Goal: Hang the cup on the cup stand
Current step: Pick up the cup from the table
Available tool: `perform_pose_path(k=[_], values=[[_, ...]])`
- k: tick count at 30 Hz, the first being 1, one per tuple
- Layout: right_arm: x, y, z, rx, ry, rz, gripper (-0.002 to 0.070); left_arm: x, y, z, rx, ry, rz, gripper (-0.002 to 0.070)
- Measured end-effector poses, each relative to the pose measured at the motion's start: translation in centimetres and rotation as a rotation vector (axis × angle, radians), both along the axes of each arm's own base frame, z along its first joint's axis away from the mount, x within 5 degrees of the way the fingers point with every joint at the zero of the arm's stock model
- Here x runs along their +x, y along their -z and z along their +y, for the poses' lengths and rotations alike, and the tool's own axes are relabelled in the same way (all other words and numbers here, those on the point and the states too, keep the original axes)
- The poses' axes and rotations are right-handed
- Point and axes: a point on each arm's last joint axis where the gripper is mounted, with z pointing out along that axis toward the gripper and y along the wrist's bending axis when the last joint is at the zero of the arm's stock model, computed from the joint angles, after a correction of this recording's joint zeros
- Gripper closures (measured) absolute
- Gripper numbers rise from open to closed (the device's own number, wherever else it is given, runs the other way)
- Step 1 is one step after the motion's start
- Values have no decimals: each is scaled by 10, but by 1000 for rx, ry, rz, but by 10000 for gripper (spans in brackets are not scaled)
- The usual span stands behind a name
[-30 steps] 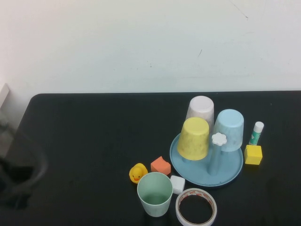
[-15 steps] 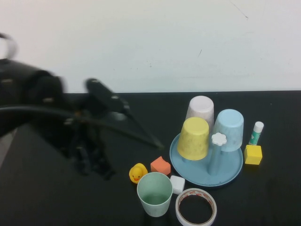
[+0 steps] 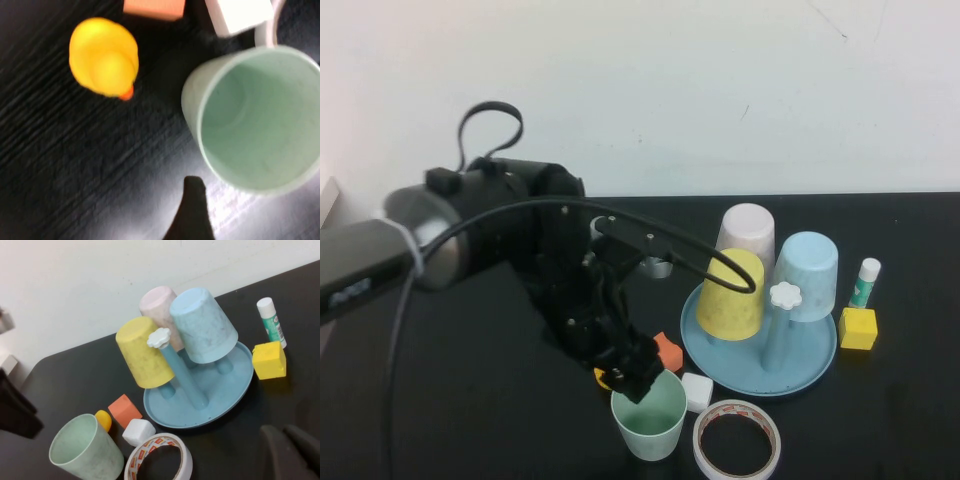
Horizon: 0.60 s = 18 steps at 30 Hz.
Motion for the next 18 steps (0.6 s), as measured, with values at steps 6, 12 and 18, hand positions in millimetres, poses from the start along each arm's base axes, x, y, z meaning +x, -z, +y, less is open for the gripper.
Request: perform_pose_path(k=[6,12,18], values=[[0,0,0,-14,-5,-3,678,13,27,-9,-8,-29,6,175],[0,0,0,-16,-5,-4,678,21,59,-14,7,-55,33,219],[0,0,0,-19,-6,-5,678,26,79,-17,16,-80,41,362]])
